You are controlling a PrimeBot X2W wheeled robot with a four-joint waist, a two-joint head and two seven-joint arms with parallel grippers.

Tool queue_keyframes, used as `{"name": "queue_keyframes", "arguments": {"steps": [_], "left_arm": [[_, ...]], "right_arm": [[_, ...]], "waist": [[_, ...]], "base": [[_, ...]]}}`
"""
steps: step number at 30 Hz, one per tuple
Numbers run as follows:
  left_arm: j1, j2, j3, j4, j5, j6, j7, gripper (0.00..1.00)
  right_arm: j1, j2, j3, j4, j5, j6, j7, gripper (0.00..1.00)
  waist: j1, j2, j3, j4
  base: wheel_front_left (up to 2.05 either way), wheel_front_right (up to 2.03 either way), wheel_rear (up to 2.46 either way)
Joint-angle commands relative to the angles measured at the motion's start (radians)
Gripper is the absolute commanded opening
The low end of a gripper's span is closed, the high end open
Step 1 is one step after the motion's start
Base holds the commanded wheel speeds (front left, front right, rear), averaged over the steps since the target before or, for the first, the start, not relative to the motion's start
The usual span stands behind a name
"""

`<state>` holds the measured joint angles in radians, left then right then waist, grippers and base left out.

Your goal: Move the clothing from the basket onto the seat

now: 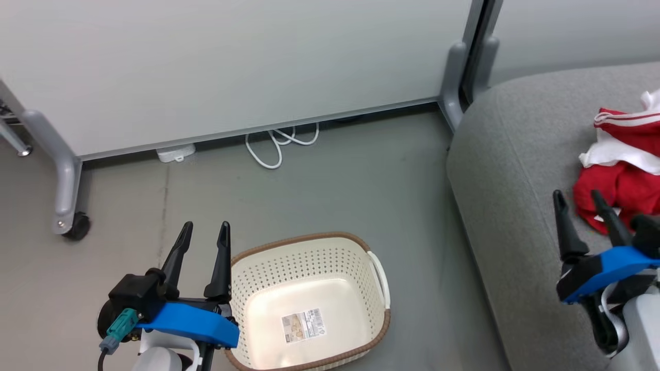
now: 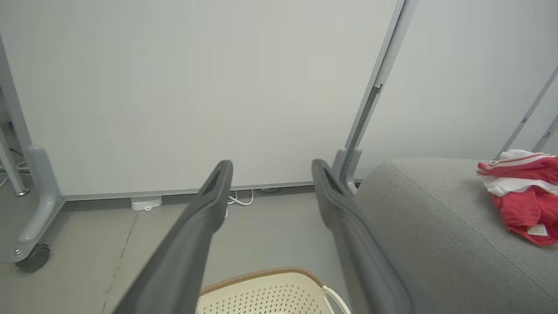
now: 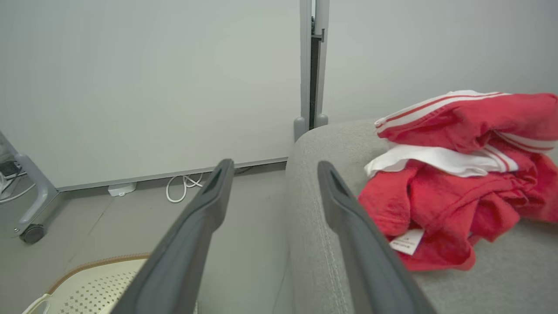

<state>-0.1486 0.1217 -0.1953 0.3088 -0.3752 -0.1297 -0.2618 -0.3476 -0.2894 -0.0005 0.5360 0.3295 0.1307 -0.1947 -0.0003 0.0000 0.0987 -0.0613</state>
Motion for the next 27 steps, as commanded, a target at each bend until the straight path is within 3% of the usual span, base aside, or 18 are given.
{"name": "queue_keyframes", "arguments": {"steps": [1, 12, 27], "left_arm": [[0.006, -0.007, 0.015, 0.008, 0.011, -0.002, -0.005, 1.00], [-0.023, -0.018, 0.078, 0.097, 0.044, -0.002, -0.005, 1.00], [-0.030, -0.010, 0.098, 0.153, 0.048, -0.002, -0.005, 1.00]], "right_arm": [[0.039, 0.022, -0.005, -0.033, -0.025, 0.000, 0.007, 1.00], [0.170, 0.150, -0.013, -0.222, -0.107, 0.000, 0.063, 1.00], [0.234, 0.199, -0.023, -0.306, -0.126, 0.000, 0.108, 1.00]], "waist": [[0.0003, 0.0000, -0.021, 0.028], [0.0003, 0.0000, -0.054, 0.112], [0.0003, 0.0000, -0.062, 0.133]], "base": [[0.00, 0.00, 0.00], [0.00, 0.00, 0.00], [0.00, 0.00, 0.00]]}}
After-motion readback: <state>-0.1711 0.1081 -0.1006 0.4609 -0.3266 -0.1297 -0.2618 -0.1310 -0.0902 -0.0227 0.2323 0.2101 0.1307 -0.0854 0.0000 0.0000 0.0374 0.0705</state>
